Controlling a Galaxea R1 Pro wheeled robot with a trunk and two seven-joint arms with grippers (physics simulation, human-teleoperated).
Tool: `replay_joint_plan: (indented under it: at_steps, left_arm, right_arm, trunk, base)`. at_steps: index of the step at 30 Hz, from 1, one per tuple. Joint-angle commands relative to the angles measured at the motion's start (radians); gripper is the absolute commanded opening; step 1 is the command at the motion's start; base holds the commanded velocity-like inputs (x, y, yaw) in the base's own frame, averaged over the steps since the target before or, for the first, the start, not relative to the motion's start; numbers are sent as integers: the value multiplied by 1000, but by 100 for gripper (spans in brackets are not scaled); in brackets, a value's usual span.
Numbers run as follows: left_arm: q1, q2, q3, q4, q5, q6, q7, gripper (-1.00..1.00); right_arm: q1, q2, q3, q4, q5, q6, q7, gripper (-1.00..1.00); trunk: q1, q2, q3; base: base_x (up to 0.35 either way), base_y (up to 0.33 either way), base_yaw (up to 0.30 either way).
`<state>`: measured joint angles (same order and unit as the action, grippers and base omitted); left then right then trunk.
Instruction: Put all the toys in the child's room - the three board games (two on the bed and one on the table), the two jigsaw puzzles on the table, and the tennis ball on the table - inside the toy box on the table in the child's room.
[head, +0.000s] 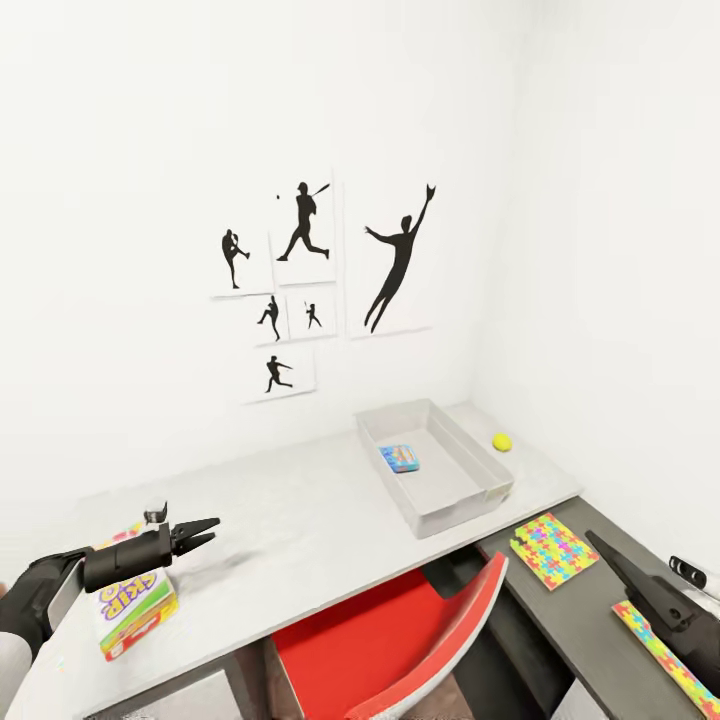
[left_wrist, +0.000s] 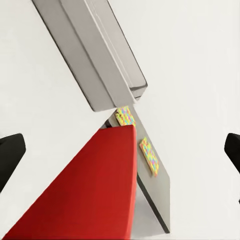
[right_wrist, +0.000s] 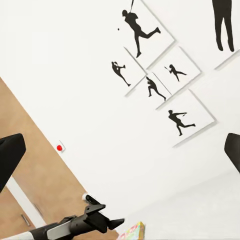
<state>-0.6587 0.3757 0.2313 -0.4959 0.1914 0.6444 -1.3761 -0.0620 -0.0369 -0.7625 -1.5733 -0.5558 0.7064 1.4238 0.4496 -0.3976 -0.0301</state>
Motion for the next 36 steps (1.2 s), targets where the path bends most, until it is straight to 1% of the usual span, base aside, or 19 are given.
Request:
replay_joint_plan:
  at_steps: [1, 8, 16, 26, 36]
  left_arm:
    - [-1, 0, 0, 0, 2, 11, -3, 100]
    - [-1, 0, 0, 0, 2, 9, -3, 100]
    - [-1, 0, 0, 0, 2, 9, -3, 100]
    - [-1, 0, 0, 0, 2, 9, -3, 100]
    - [-1, 0, 0, 0, 2, 9, -3, 100]
  right_arm:
    - [-1, 0, 0, -1, -2, 10, -3, 100]
    - [-1, 0, 7, -1, -1, 10, -27, 100]
    - [-1, 0, 29, -1, -1, 10, -36, 100]
    - [-1, 0, 37, -2, -1, 10, -40, 100]
    - [-1, 0, 39, -2, -1, 10, -74, 100]
  trunk:
    - [0, -2, -2]
    - [0, -2, 2]
    - [0, -2, 9]
    - [0, -2, 17]
    - [0, -2, 24]
  base:
    - [-147, 245, 105]
    - [-135, 187, 183]
    - [-98, 39, 236]
    - [-149, 78, 245]
    - [-156, 110, 259]
